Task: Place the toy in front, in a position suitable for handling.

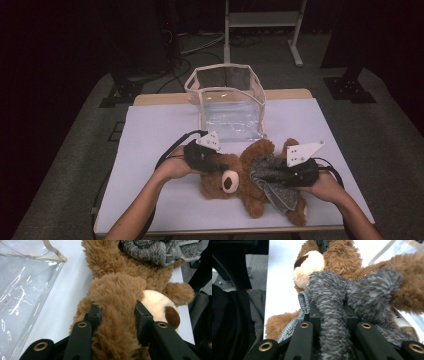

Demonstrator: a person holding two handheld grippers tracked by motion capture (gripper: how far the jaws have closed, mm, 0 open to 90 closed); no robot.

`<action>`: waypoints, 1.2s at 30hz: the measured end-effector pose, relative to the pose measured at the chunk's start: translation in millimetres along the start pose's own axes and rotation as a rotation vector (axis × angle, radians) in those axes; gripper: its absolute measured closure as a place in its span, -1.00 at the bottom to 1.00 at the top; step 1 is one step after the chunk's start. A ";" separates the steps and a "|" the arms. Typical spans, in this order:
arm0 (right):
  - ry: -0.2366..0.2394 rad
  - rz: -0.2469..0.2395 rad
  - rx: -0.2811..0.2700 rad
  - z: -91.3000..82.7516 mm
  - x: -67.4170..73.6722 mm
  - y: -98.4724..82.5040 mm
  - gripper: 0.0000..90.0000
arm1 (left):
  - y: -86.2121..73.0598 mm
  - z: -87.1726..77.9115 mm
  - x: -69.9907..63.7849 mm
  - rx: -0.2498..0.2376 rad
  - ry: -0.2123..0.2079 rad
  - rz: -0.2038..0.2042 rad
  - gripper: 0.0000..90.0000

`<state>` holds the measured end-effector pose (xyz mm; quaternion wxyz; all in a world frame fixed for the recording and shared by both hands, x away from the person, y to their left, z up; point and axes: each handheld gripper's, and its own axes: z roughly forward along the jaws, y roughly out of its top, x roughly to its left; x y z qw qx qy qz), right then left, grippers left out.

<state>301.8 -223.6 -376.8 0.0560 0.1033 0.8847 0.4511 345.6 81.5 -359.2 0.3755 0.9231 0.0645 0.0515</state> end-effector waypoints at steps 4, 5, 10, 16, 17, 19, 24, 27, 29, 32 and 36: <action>0.024 -0.010 0.014 -1.8 3.6 1.5 0.67 | -10.1 -0.6 -14.9 -0.025 0.008 0.046 0.41; 0.027 -0.013 0.015 -4.9 4.0 2.4 0.67 | -11.8 -0.8 -19.5 -0.035 0.010 0.049 0.40; -0.007 -0.042 0.030 -25.8 2.2 14.7 0.67 | -18.2 -3.5 -36.7 -0.052 0.033 0.108 0.39; -0.032 -0.027 0.043 -31.4 -15.1 22.6 0.67 | -21.4 -5.1 -46.5 -0.072 0.040 0.122 0.36; -0.019 -0.016 0.071 -24.8 -17.7 19.5 0.67 | -21.8 -4.9 -46.9 -0.073 0.038 0.119 0.34; 0.028 0.007 0.091 -12.1 -18.9 11.6 0.67 | -23.1 -4.2 -46.9 -0.080 0.028 0.110 0.30; 0.065 0.010 0.087 -10.6 -8.9 3.6 0.68 | -24.0 -5.9 -44.2 -0.116 -0.005 0.055 -0.03; 0.068 0.008 0.088 -9.9 -0.6 -0.9 0.69 | -24.3 -5.2 -44.1 -0.147 -0.031 0.020 -0.16; 0.071 0.007 0.083 -9.4 4.3 -3.2 0.69 | -24.6 -5.0 -42.7 -0.174 -0.046 -0.009 -0.20; 0.073 0.002 0.072 -8.2 9.5 -6.9 0.69 | -25.5 -2.5 -41.2 -0.186 -0.062 -0.036 -0.28; 0.088 -0.002 0.066 -6.0 13.6 -10.5 0.69 | -26.3 2.9 -39.8 -0.177 -0.062 -0.051 -0.38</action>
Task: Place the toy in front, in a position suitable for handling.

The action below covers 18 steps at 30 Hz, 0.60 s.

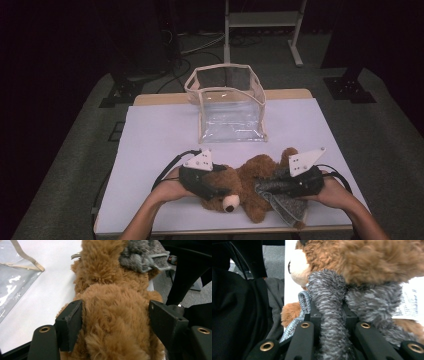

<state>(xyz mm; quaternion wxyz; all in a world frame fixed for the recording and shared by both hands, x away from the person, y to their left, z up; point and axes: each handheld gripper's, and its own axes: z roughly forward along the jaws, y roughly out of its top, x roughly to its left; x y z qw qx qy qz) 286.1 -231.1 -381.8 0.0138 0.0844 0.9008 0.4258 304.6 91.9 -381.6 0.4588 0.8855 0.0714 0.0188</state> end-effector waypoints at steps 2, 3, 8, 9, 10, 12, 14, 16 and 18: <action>0.002 -0.004 0.001 1.3 1.3 -0.6 0.69 | -0.1 1.9 1.0 0.006 0.003 -0.011 -0.41; -0.002 -0.005 0.000 1.1 1.5 -0.4 0.69 | -0.1 3.3 1.9 0.011 0.006 -0.021 -0.43; -0.022 -0.018 0.012 0.2 1.5 1.9 0.69 | 0.2 6.5 0.7 0.044 -0.006 -0.018 0.00; -0.028 -0.025 0.015 -1.5 1.7 3.0 0.69 | 0.4 5.8 -0.1 0.052 -0.005 -0.004 0.05; -0.033 -0.028 0.014 -4.2 1.4 4.6 0.69 | 0.3 5.9 -1.4 0.048 -0.002 -0.003 0.08; -0.057 -0.038 -0.004 -13.8 -1.1 10.0 0.69 | 0.1 5.4 -3.3 0.049 0.004 0.009 0.10; -0.081 -0.036 -0.027 -25.7 -6.8 16.4 0.69 | -0.9 4.8 -4.7 0.042 0.005 0.023 0.12; -0.108 -0.034 -0.035 -35.4 -14.8 21.8 0.69 | -1.0 4.2 -5.7 0.043 0.005 0.036 0.12; -0.114 -0.024 -0.051 -42.3 -23.5 26.5 0.69 | -0.7 4.0 -7.2 0.045 0.005 0.044 0.13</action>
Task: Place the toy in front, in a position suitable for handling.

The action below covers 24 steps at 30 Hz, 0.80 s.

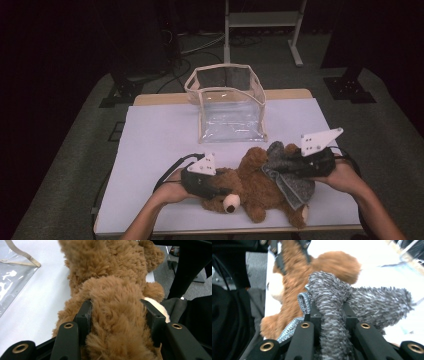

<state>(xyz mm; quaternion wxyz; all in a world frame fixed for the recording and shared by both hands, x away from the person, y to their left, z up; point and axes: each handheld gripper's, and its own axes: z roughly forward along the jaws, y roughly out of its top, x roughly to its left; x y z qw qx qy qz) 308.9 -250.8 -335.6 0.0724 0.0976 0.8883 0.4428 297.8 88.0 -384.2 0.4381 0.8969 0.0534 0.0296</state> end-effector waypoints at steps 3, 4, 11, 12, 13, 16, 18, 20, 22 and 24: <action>0.004 0.014 0.008 1.5 -10.1 3.6 0.69 | 0.7 -0.2 -1.6 0.003 0.002 0.005 0.12; 0.011 0.018 0.040 6.9 -11.1 2.3 0.69 | 0.9 -0.3 -2.0 0.005 0.004 0.008 0.12; 0.064 0.041 0.107 30.7 -1.5 -16.6 0.71 | -0.6 -2.6 -1.2 -0.043 0.002 -0.014 -0.17; 0.065 0.037 0.111 30.6 0.1 -17.5 0.71 | -0.9 -2.7 -0.8 -0.049 0.000 -0.019 -0.21; 0.064 0.036 0.114 30.4 1.9 -17.9 0.71 | -1.2 -2.7 -0.7 -0.054 0.003 -0.020 -0.25; 0.065 0.032 0.117 30.3 5.4 -18.3 0.71 | -2.0 -3.3 -0.1 -0.054 0.016 -0.034 -0.42; 0.066 0.034 0.115 30.2 6.2 -19.3 0.71 | -4.2 -3.3 -0.3 -0.061 0.017 -0.042 -0.47; 0.069 0.037 0.106 29.9 6.9 -21.2 0.71 | -6.2 -2.5 -0.6 -0.064 0.011 -0.050 -0.53; 0.069 0.042 0.098 29.6 7.7 -22.9 0.71 | -6.9 -1.6 -0.4 -0.062 0.019 -0.054 -0.58; 0.068 0.041 0.094 29.1 8.9 -24.1 0.71 | -7.5 -1.1 0.4 -0.054 0.026 -0.066 -0.62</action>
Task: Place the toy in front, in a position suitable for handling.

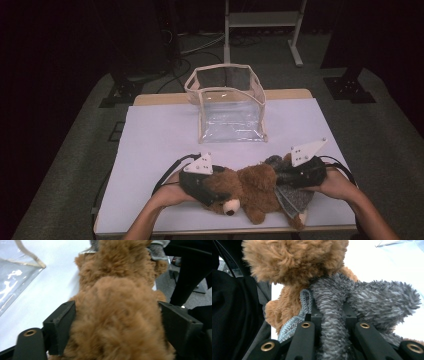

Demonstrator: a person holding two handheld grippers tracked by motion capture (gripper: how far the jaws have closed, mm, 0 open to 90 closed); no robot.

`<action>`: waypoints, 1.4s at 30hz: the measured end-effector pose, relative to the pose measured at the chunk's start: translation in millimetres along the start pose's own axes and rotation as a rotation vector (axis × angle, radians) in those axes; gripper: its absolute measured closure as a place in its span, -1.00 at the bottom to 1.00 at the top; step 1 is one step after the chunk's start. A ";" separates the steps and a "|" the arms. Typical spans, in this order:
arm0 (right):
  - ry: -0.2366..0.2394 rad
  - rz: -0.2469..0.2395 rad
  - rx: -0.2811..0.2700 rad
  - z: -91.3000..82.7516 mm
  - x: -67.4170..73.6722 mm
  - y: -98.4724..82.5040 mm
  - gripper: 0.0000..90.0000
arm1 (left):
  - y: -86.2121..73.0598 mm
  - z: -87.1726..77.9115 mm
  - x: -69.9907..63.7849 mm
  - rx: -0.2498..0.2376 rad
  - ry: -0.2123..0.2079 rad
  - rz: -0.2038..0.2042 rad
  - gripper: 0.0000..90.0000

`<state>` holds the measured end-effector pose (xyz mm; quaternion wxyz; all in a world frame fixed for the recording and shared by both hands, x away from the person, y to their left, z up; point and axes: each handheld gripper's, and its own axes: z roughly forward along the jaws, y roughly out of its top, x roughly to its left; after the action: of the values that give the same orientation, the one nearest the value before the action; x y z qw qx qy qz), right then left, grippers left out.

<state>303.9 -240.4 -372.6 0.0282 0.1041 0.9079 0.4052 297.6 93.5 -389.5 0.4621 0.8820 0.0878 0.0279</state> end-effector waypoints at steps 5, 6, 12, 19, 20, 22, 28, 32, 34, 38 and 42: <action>-0.005 -0.001 -0.002 -0.9 3.8 -1.3 0.71 | -0.6 4.1 0.2 0.032 -0.002 -0.009 -0.57; -0.005 0.000 -0.005 -0.9 4.5 -1.5 0.71 | 0.1 4.6 -0.2 0.048 -0.002 0.005 -0.43; -0.018 0.029 -0.041 -2.9 3.7 -4.1 0.71 | 16.7 0.8 7.1 0.128 0.047 0.122 0.37; -0.057 0.043 -0.087 -7.2 -5.9 0.9 0.71 | 33.6 -7.6 23.0 0.138 0.108 0.187 0.45; -0.063 0.043 -0.091 -6.8 -7.5 2.5 0.71 | 35.2 -9.6 26.8 0.140 0.111 0.186 0.45; -0.067 0.040 -0.090 -3.8 -11.3 7.0 0.71 | 37.7 -13.2 31.3 0.153 0.135 0.209 0.44; -0.038 0.035 -0.074 8.1 -13.0 13.8 0.71 | 20.7 -18.9 30.1 0.129 0.101 0.149 0.29; -0.025 0.011 -0.066 13.1 -3.0 12.3 0.71 | 5.4 -24.3 24.9 0.073 0.060 0.090 -0.02; -0.029 -0.006 -0.053 13.4 2.2 13.3 0.71 | 3.8 -29.1 25.3 0.054 0.072 0.062 -0.20; -0.045 -0.023 -0.025 13.9 6.4 15.8 0.71 | 4.1 -31.9 26.1 0.045 0.073 0.037 -0.29; -0.036 -0.020 -0.028 13.8 5.7 14.1 0.71 | 0.1 -28.1 21.2 0.037 0.049 0.042 -0.11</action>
<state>302.6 -220.0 -371.2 0.0499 0.1019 0.9023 0.4158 314.8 120.0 -374.0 0.4429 0.8911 0.0811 0.0573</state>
